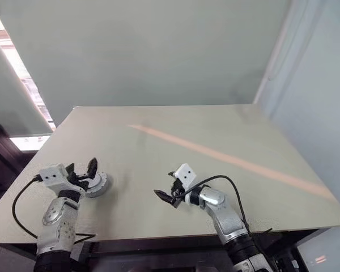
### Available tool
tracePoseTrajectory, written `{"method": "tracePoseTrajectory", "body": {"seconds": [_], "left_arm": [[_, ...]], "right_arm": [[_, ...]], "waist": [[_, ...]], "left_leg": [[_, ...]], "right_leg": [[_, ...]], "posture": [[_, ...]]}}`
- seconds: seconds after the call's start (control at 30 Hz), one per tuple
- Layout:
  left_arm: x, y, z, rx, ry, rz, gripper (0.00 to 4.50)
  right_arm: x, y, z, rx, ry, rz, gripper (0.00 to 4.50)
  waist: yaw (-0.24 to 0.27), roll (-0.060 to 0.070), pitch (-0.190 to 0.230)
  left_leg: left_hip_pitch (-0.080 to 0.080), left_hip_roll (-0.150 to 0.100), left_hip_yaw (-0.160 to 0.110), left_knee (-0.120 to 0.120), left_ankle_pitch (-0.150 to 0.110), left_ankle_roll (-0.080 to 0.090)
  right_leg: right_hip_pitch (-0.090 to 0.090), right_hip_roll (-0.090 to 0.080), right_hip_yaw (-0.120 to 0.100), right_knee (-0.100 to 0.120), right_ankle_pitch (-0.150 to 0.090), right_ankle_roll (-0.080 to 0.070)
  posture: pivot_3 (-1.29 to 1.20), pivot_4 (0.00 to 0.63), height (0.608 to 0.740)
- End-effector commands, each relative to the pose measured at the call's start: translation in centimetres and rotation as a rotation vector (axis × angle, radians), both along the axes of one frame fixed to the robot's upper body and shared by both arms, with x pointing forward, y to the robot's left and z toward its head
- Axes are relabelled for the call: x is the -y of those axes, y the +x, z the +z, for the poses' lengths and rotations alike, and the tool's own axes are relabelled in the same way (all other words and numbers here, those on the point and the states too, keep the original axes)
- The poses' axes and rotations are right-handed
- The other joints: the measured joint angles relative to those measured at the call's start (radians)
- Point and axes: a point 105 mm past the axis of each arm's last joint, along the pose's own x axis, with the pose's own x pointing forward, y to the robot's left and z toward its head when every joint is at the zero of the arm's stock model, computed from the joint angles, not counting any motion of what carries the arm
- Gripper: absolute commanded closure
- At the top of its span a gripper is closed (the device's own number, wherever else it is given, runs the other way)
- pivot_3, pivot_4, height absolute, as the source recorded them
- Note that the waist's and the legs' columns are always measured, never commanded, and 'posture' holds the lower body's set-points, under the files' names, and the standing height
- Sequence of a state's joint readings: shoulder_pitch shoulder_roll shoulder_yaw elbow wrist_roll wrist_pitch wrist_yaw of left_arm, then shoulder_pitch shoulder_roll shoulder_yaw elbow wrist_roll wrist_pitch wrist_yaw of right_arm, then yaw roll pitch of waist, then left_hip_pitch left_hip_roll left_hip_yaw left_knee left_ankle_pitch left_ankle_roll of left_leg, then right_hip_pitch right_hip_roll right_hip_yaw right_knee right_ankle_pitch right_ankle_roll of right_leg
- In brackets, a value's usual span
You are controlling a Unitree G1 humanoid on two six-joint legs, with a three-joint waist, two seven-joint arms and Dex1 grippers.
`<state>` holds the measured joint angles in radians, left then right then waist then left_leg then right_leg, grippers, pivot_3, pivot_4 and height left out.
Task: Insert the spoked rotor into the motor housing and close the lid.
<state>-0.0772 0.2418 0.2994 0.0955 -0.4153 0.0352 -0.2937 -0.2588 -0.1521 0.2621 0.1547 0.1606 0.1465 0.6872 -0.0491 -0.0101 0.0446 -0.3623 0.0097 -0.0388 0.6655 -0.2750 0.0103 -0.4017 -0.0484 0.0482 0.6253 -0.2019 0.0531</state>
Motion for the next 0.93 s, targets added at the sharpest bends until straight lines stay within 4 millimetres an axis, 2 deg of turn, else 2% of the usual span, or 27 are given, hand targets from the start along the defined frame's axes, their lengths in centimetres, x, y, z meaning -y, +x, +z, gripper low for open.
{"method": "tracePoseTrajectory", "body": {"seconds": [0.03,0.07,0.17,0.33,0.6,0.77,0.93], "left_arm": [[5.2,-0.4,2.6,0.059,0.063,-0.294,0.05],[6.6,-0.7,2.6,0.053,0.086,-0.366,0.05],[9.1,-1.3,2.3,0.022,0.127,-0.499,0.05],[11.0,-2.4,1.3,-0.025,0.149,-0.601,0.05],[10.1,-2.4,0.5,-0.048,0.168,-0.598,0.05],[9.1,-2.4,0.8,-0.034,0.159,-0.571,0.05],[8.8,-2.6,0.7,-0.03,0.124,-0.526,0.05]], "right_arm": [[2.1,1.3,2.3,0.029,0.089,-0.099,0.0],[2.9,1.5,2.6,0.021,0.103,-0.126,0.0],[4.6,1.3,2.9,0.029,0.097,-0.153,0.0],[6.1,0.4,2.5,0.009,0.08,-0.184,0.0],[6.6,0.0,2.4,0.022,0.052,-0.238,0.0],[5.3,0.3,2.4,0.025,0.057,-0.241,0.0],[4.7,0.1,1.7,0.01,0.052,-0.241,0.0]], "waist": [[0.0,0.0,0.0],[0.0,0.001,0.0],[0.0,0.001,0.0],[-0.001,0.002,0.0],[0.0,0.003,0.001],[0.0,0.003,0.001],[0.0,0.003,0.001]], "left_leg": [[0.0,0.0,0.0,0.0,0.0,0.0],[0.0,0.0,0.0,0.0,0.0,0.0],[0.0,0.0,0.001,0.0,0.0,0.0],[0.0,0.0,0.002,-0.003,0.0,0.0],[0.0,0.001,0.003,-0.001,0.0,0.001],[0.0,0.001,0.003,-0.002,0.0,0.001],[0.0,0.001,0.003,-0.002,0.0,0.001]], "right_leg": [[0.0,0.0,0.0,0.0,0.0,0.0],[0.0,0.0,0.0,0.0,0.0,0.0],[0.0,0.0,0.001,0.0,0.0,0.0],[-0.003,0.001,0.003,0.0,0.0,0.0],[-0.003,0.002,0.004,0.001,-0.001,-0.001],[-0.004,0.002,0.005,0.001,-0.001,-0.001],[-0.004,0.002,0.005,0.0,-0.001,-0.001]], "posture": [[0.0,0.0,0.74],[0.0,0.0,0.74],[0.0,0.0,0.74],[0.0,0.0,0.74],[0.0,0.0,0.74],[0.0,0.0,0.74],[0.0,0.0,0.74]]}}
